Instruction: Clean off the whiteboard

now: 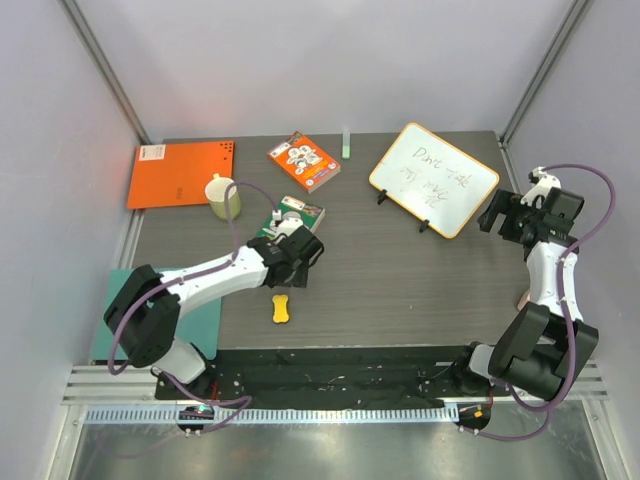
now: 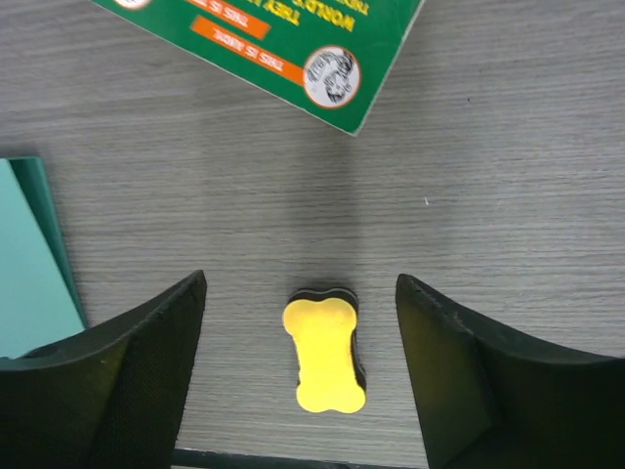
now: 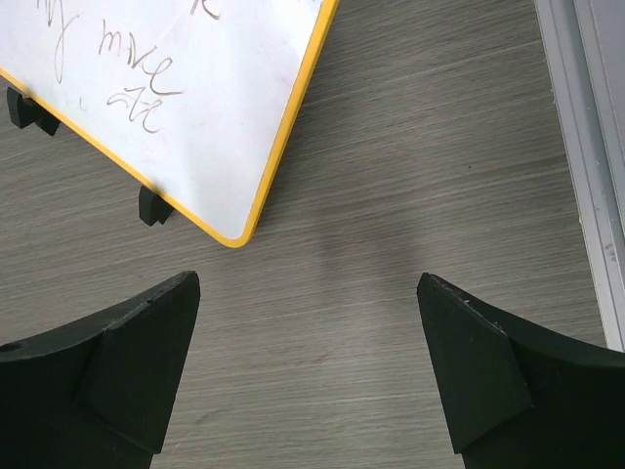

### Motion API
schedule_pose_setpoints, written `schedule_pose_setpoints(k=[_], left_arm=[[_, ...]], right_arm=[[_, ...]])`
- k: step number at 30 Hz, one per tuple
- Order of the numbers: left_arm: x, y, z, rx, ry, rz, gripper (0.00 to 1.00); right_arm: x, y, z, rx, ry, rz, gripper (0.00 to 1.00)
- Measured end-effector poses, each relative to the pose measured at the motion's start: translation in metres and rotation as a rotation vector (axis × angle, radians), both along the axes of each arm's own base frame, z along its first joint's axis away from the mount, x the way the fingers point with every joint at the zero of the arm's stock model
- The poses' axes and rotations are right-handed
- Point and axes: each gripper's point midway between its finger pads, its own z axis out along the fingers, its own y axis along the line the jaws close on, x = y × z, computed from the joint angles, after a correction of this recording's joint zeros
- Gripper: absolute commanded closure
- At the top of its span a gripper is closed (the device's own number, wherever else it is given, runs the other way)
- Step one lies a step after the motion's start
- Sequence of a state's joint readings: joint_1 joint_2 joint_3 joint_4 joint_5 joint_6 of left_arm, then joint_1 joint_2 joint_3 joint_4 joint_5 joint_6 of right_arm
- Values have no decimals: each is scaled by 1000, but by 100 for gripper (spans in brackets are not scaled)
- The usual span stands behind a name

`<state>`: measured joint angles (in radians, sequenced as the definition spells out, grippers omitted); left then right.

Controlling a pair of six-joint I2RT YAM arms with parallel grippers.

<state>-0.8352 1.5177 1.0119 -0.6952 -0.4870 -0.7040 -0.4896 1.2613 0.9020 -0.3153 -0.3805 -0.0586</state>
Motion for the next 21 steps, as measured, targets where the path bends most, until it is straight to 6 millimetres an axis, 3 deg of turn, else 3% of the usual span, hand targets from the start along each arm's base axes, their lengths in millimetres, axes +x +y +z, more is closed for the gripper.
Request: schedule_pose_setpoints(k=[1, 10, 21], left_arm=[[-1, -1, -4, 7, 10, -1, 34], [-8, -10, -21, -4, 44, 21, 38], [-35, -2, -42, -19, 98, 59, 45]], right_arm=[[0, 0, 0, -2, -1, 1, 2], [1, -1, -1, -15, -2, 11, 2], [2, 0, -8, 0, 14, 19, 3]])
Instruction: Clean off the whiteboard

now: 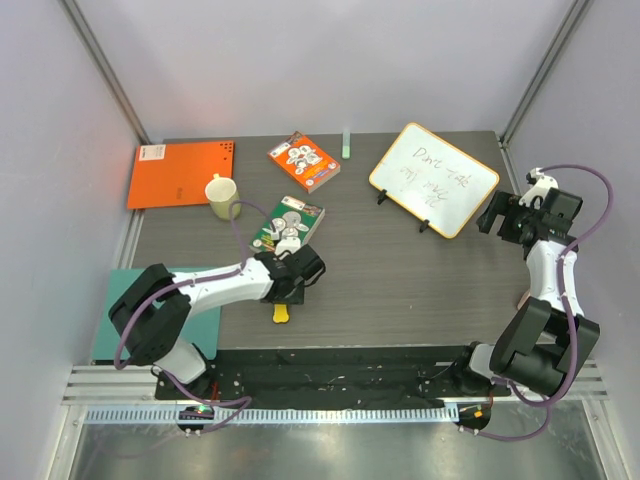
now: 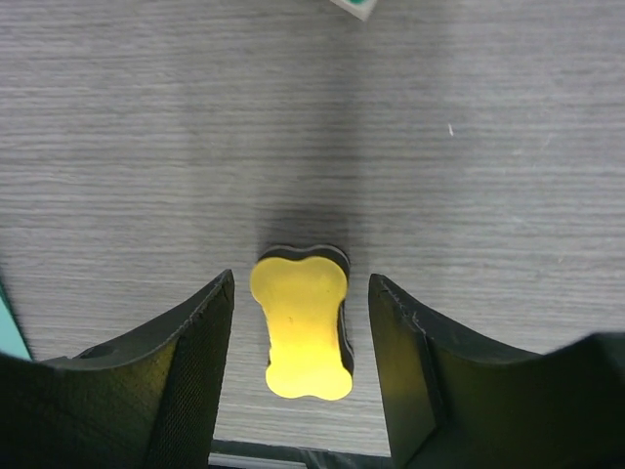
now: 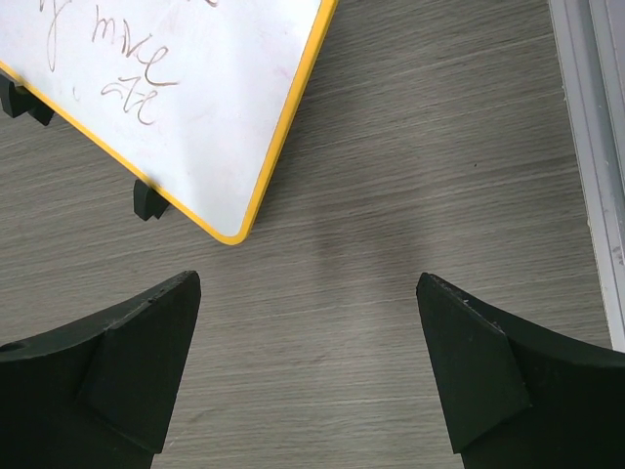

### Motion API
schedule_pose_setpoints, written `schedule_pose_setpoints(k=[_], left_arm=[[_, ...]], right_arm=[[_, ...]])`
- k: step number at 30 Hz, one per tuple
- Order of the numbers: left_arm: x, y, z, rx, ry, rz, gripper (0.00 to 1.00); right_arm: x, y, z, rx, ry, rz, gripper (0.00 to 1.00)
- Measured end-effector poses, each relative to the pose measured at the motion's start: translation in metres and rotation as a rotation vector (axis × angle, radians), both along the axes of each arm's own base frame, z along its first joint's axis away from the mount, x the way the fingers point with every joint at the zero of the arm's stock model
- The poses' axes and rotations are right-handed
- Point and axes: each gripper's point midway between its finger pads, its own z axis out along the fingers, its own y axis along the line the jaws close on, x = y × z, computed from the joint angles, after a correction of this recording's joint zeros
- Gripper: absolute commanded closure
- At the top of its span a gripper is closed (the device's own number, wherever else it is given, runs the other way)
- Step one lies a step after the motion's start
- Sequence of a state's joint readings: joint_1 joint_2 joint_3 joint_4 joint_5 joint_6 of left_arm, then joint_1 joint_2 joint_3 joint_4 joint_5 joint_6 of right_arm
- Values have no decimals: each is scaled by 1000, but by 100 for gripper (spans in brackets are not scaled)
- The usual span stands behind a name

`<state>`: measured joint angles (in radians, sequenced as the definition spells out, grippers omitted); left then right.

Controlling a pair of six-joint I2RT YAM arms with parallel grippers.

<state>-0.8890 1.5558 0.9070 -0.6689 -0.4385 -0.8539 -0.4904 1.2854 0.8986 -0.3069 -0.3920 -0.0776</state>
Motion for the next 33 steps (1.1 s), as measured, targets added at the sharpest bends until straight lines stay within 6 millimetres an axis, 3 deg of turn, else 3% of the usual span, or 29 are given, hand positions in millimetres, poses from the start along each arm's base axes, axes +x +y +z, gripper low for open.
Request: schedule_pose_setpoints(k=[13, 19, 23, 33], left_arm=[[-13, -11, -9, -5, 18, -1, 48], [-13, -10, -9, 0, 10, 7, 62], [-12, -9, -10, 2, 6, 19, 66], [-11, -8, -11, 14, -4, 18, 63]], right_arm=[[0, 0, -1, 1, 1, 2, 3], [0, 0, -3, 3, 6, 3, 3], [-1, -1, -5, 4, 13, 3, 3], [-2, -3, -7, 0, 16, 3, 3]])
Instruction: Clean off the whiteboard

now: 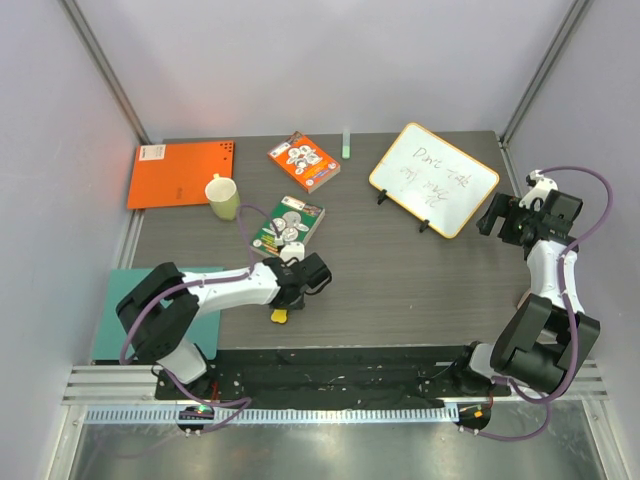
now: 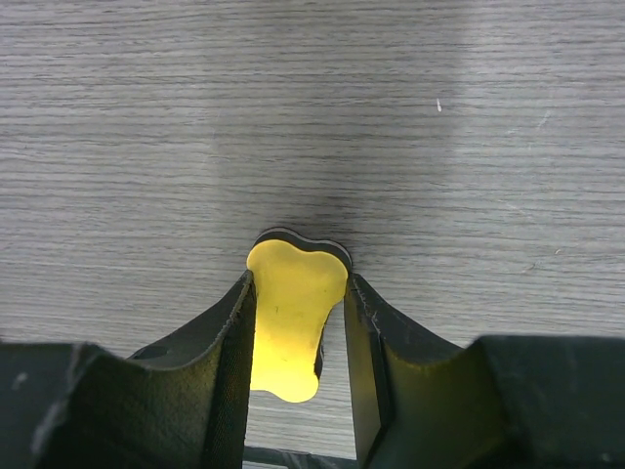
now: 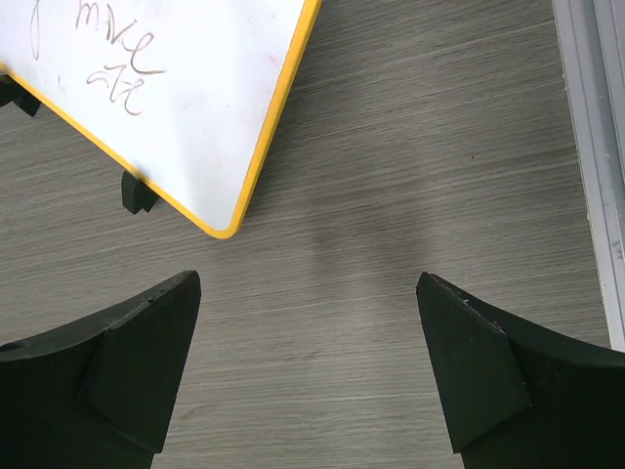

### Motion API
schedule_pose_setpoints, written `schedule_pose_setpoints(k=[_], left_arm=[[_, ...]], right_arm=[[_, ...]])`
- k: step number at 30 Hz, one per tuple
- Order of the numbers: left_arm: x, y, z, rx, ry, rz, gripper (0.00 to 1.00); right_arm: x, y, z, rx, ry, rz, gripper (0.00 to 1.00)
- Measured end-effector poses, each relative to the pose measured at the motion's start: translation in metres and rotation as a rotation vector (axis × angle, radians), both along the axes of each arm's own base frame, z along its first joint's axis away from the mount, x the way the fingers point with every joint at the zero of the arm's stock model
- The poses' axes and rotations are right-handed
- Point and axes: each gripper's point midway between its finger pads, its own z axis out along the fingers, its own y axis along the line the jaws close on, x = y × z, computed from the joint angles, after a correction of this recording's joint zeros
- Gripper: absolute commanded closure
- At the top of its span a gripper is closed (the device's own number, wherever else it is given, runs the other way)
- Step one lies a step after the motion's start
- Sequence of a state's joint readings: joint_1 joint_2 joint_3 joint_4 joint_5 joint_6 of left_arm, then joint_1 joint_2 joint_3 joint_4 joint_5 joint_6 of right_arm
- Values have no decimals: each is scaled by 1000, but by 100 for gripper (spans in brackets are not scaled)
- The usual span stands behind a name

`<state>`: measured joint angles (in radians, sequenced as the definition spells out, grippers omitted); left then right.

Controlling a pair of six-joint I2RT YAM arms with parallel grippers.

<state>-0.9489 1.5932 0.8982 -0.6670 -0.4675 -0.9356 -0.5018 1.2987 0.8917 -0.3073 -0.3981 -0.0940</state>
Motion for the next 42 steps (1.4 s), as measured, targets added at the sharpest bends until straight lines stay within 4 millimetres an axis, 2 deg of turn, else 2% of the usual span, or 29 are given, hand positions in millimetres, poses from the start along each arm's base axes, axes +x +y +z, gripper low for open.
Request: schedule_pose_setpoints(k=[3, 6, 7, 9, 14, 20, 27, 31, 38, 42], left_arm=[[0, 1, -1, 2, -6, 1, 65], [0, 1, -1, 0, -12, -1, 76], [0, 1, -1, -2, -14, -1, 86], [0, 1, -1, -4, -18, -2, 100], [0, 1, -2, -4, -23, -3, 100], [0, 2, 0, -47, -56, -20, 95], [-10, 13, 8, -84, -67, -88, 91], [-4, 10, 19, -123, -92, -108, 100], [5, 4, 30, -140, -104, -152, 100], [21, -15, 51, -171, -143, -201, 100]], right_arm=[[0, 0, -1, 1, 3, 2, 3], [0, -1, -4, 4, 10, 0, 3], [0, -2, -5, 5, 13, 0, 3], [0, -2, -6, 7, 16, 0, 3], [0, -2, -10, 13, 25, 2, 2], [1, 1, -11, 23, 26, 16, 2], [1, 3, -13, 33, 29, 24, 2], [1, 3, -18, 41, 41, 25, 2], [1, 4, -19, 48, 41, 38, 2], [0, 10, -17, 73, 26, 87, 2]])
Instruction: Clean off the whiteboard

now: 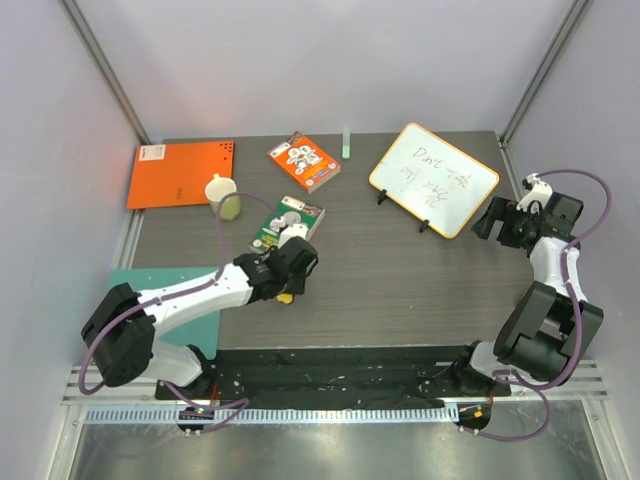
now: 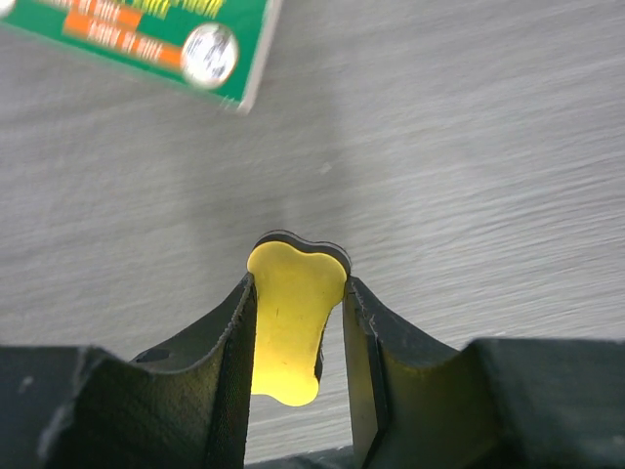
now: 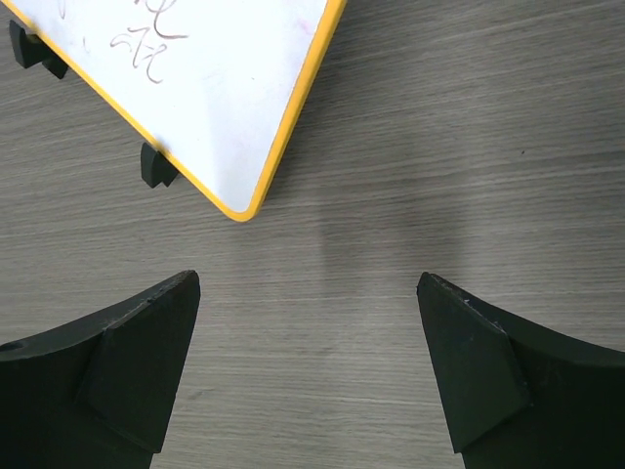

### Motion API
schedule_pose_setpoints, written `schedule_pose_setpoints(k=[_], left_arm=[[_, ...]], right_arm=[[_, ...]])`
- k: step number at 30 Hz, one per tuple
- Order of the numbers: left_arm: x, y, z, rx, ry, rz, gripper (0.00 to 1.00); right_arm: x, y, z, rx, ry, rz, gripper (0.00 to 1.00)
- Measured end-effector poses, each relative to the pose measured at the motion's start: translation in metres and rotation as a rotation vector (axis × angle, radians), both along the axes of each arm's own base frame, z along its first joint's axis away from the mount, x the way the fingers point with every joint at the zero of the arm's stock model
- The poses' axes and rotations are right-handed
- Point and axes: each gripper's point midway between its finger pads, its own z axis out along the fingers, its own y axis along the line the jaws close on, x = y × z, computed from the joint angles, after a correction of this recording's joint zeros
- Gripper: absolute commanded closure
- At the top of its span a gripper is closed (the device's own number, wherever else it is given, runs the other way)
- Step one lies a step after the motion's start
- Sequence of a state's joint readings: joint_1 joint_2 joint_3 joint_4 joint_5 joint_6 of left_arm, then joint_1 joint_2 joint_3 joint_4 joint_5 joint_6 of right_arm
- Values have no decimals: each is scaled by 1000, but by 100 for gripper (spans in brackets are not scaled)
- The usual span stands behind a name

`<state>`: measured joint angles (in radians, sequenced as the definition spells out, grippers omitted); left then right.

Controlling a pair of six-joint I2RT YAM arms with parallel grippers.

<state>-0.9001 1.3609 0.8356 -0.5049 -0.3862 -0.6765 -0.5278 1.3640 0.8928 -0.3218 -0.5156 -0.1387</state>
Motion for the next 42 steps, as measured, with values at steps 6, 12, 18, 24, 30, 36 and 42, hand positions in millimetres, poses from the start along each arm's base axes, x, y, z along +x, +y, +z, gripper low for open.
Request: schedule_pose_setpoints(k=[6, 12, 18, 24, 30, 36, 42], left_arm=[[34, -45, 35, -52, -71, -85, 100], [74, -97, 64, -127, -119, -184, 100], [123, -157, 81, -202, -128, -239, 100], [166, -214, 90, -239, -154, -296, 100], [201, -251, 112, -323, -211, -335, 100], [230, -250, 110, -369, -217, -319, 100], [255, -242, 91, -400, -210, -290, 100]], right_arm=[[11, -5, 13, -9, -33, 28, 2], [29, -13, 24, 9, -63, 46, 2], [60, -42, 24, 85, -89, 39, 6], [82, -62, 7, 153, -79, 25, 8], [98, -60, 16, 183, -142, 70, 10], [119, -63, 17, 227, -199, 112, 12], [133, -55, -1, 307, -198, 145, 16]])
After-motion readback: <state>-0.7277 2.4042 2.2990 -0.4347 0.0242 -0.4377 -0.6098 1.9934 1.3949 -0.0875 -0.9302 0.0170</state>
